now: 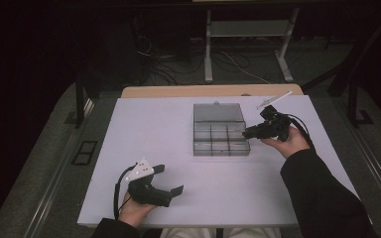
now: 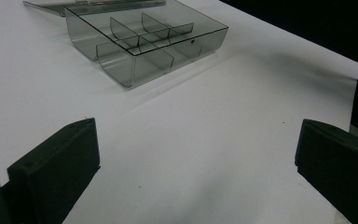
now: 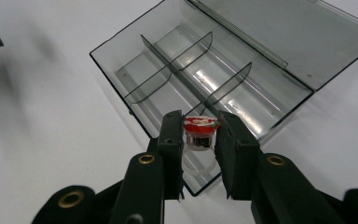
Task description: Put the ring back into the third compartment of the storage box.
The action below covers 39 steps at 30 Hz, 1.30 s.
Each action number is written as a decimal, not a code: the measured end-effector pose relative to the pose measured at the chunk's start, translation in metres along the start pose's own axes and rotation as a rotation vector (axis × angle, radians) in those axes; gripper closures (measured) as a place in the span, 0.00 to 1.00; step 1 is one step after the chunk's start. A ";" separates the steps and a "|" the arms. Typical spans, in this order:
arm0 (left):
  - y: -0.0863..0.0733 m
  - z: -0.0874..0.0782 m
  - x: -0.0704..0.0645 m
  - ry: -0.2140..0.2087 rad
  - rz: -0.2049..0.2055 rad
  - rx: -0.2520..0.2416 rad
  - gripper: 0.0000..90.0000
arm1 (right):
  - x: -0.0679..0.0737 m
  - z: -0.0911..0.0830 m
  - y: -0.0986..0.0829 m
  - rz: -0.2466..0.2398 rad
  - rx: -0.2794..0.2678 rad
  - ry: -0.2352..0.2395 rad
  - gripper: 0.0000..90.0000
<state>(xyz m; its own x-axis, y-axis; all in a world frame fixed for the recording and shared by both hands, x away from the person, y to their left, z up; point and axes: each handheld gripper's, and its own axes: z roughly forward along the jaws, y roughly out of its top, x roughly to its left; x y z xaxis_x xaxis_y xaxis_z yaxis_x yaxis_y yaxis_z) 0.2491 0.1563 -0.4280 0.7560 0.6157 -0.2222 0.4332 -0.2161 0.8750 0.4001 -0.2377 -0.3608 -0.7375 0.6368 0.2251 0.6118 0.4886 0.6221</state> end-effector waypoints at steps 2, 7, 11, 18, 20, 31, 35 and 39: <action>0.000 0.000 0.000 0.000 0.000 -0.001 0.00 | 0.000 0.002 0.000 0.000 0.000 -0.002 0.80; 0.000 0.000 0.000 -0.002 0.004 0.001 0.00 | -0.003 0.008 0.000 0.009 0.012 -0.005 0.80; 0.000 0.000 0.000 -0.003 0.005 0.001 0.00 | -0.004 0.012 0.000 0.010 0.013 -0.006 0.79; 0.000 0.001 0.000 -0.004 0.006 0.003 0.00 | -0.005 0.021 -0.001 0.008 0.026 -0.006 0.79; 0.000 0.001 0.000 -0.005 0.005 0.003 0.00 | -0.005 0.023 -0.001 0.010 0.027 -0.003 0.79; 0.000 0.001 -0.001 -0.006 0.011 0.002 0.00 | -0.008 0.039 -0.002 0.001 0.056 0.001 0.79; 0.000 0.001 -0.001 -0.006 0.012 0.003 0.00 | -0.009 0.044 -0.003 0.006 0.060 0.003 0.79; 0.000 0.001 -0.001 -0.006 0.014 0.007 0.00 | -0.011 0.048 -0.004 0.010 0.070 -0.001 0.79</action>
<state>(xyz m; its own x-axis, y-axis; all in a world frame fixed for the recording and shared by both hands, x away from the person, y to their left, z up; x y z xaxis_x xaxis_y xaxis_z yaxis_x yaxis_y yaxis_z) 0.2487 0.1548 -0.4277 0.7649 0.6083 -0.2121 0.4255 -0.2300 0.8752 0.4200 -0.2179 -0.4017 -0.7307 0.6425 0.2308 0.6381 0.5227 0.5654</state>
